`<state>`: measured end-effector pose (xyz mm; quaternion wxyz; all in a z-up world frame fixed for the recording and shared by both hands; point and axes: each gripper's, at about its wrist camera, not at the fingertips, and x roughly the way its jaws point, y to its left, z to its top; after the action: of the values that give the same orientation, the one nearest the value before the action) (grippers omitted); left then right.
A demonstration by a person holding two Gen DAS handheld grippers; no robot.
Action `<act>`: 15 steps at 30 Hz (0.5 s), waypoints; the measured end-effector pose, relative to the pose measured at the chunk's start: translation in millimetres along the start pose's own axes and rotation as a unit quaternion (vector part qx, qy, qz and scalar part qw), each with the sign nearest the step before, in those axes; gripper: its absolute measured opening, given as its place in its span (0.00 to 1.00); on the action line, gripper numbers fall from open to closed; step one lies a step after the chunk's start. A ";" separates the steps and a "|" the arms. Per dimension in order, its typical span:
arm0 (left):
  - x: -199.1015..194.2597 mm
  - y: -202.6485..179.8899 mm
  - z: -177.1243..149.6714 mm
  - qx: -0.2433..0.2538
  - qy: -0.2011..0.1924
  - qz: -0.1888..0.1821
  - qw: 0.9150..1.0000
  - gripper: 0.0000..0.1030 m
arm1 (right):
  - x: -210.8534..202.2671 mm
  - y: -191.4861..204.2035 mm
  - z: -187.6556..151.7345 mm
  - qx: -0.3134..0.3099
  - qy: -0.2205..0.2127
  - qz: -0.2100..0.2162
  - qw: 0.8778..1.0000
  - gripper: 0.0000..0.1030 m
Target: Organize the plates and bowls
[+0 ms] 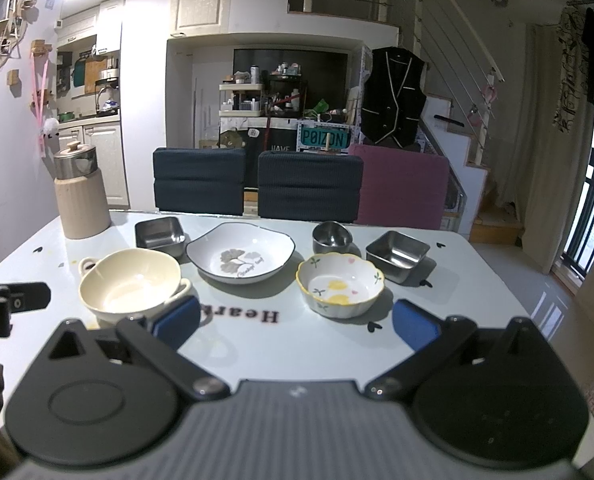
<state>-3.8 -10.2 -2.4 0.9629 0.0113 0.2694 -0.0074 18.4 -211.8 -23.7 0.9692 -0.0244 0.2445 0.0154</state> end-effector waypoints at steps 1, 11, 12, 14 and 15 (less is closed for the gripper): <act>-0.1 -0.4 -0.1 0.000 0.000 0.000 1.000 1.00 | 0.1 0.0 0.0 0.000 0.000 0.000 1.000 1.00; 0.0 0.3 0.2 0.000 0.000 0.000 1.000 1.00 | 0.4 0.1 0.1 0.000 0.000 0.000 1.000 1.00; 0.0 0.3 0.3 0.000 0.000 0.000 1.000 1.00 | 0.5 0.0 0.1 0.000 0.000 0.000 1.000 1.00; -0.2 -0.2 0.1 -0.001 0.000 0.001 1.000 1.00 | 0.8 0.1 0.1 0.000 0.001 0.000 1.000 1.00; -0.4 -3.1 -1.8 -0.001 0.000 0.000 1.000 1.00 | 0.9 0.1 0.1 0.000 0.001 0.000 1.000 1.00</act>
<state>-5.1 -13.3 -3.8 0.9629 0.0108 0.2696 -0.0070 19.3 -211.6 -24.0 0.9691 -0.0249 0.2450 0.0150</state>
